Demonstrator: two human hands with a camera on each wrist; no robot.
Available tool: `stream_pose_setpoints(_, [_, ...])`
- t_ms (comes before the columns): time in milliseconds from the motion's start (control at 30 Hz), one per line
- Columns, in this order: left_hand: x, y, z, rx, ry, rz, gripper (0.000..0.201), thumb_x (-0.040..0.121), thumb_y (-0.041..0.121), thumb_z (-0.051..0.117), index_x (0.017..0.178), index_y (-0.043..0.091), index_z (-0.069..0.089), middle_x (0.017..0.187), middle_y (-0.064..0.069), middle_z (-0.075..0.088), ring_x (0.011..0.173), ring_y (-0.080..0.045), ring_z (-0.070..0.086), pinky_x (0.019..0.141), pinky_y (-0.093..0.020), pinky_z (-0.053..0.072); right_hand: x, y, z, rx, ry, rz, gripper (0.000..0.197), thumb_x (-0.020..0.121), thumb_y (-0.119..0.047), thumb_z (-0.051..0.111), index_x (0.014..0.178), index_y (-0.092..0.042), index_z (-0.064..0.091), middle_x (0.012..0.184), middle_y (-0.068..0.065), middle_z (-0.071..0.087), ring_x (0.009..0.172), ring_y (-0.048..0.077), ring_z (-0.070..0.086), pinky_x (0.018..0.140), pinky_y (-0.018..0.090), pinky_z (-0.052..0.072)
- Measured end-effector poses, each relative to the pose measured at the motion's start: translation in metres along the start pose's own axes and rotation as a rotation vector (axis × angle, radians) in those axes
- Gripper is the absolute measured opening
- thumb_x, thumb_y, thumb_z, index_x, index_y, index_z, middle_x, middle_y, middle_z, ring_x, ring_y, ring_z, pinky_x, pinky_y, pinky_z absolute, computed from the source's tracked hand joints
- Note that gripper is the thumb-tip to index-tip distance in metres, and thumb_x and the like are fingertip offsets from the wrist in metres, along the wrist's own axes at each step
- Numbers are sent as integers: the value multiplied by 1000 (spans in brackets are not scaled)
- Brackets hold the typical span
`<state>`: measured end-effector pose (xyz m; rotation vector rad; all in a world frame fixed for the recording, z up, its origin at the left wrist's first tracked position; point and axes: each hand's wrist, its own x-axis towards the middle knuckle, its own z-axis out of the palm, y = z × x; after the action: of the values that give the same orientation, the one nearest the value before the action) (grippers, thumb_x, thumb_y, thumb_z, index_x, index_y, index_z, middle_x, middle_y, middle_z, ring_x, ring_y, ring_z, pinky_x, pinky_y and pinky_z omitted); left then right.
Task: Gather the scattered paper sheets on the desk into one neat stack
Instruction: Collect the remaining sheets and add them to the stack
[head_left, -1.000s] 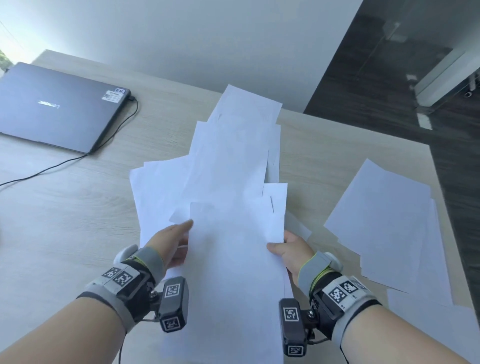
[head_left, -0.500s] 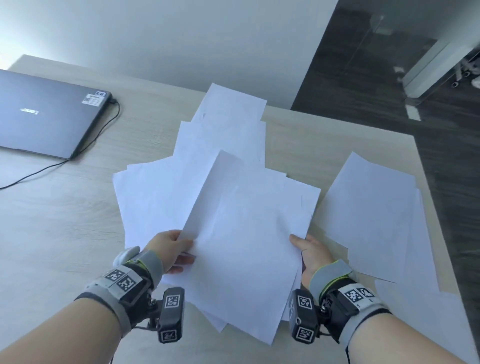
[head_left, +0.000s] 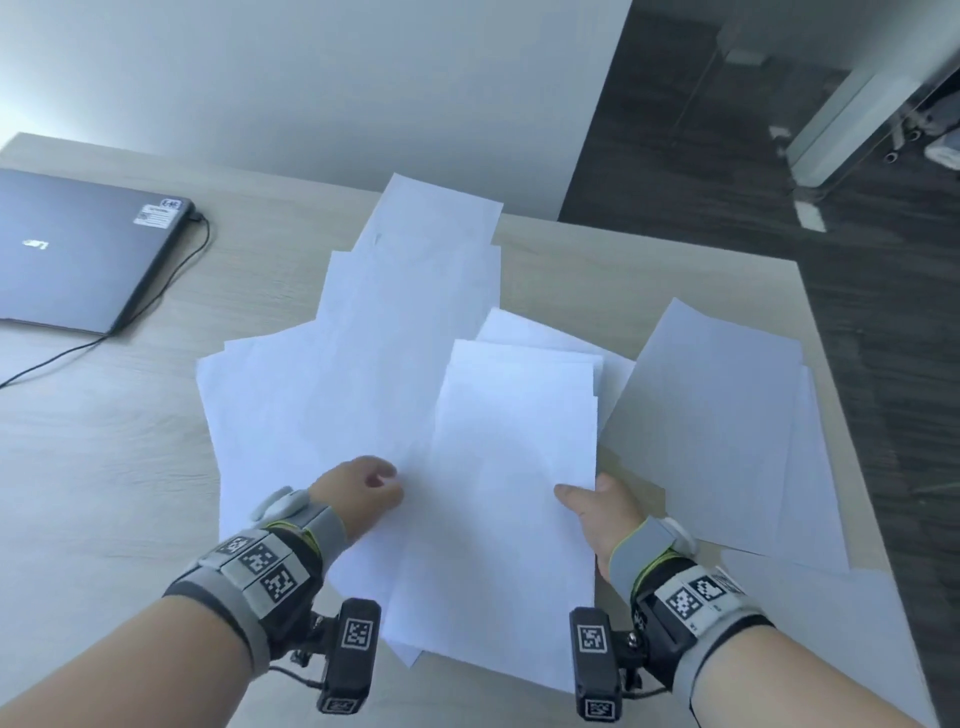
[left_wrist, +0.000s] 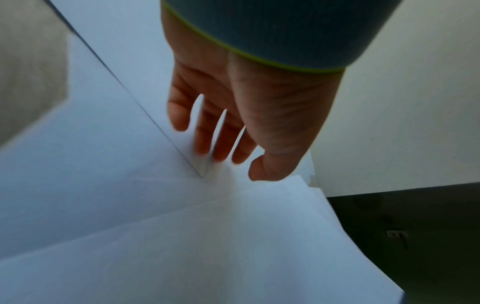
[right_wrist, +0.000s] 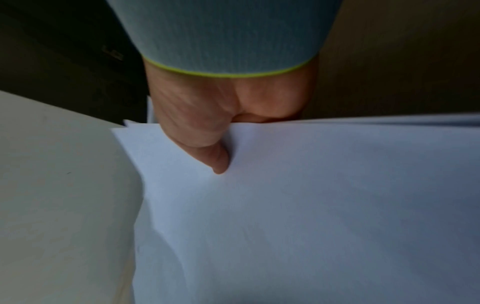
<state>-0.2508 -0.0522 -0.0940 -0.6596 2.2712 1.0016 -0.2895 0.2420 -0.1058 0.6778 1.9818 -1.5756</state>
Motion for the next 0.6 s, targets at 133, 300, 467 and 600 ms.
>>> stream_pose_setpoints(133, [7,24,0,-247,83,147,84,83,36,82,154,31,38,146,11,48,135,-15,48,109,-39,42,-9,-15,-24,-115,-30,-175,20,93,-11,67,88,-28,75,94,-1,78,95,27,73,90,47,58])
stream_pose_setpoints(300, [-1,68,4,-639,-8,325,52,63,34,86,112,23,72,109,2,79,103,-21,74,100,-49,54,-30,-44,-55,-30,-55,-322,18,92,-8,69,91,-23,79,96,0,79,97,27,73,93,50,57])
stream_pose_setpoints(467, [-25,117,11,-1025,43,478,48,50,35,95,91,14,79,97,-11,80,86,-26,76,74,-35,59,-46,-76,-82,185,-62,-413,7,80,-15,78,85,-18,80,100,14,77,102,42,70,93,59,54])
stream_pose_setpoints(600, [-38,131,13,-1006,12,576,48,52,37,98,94,20,82,101,-7,80,94,-24,76,77,-31,60,-50,-84,-96,187,-75,-463,12,75,-17,79,86,-21,80,98,10,78,99,36,72,93,53,56])
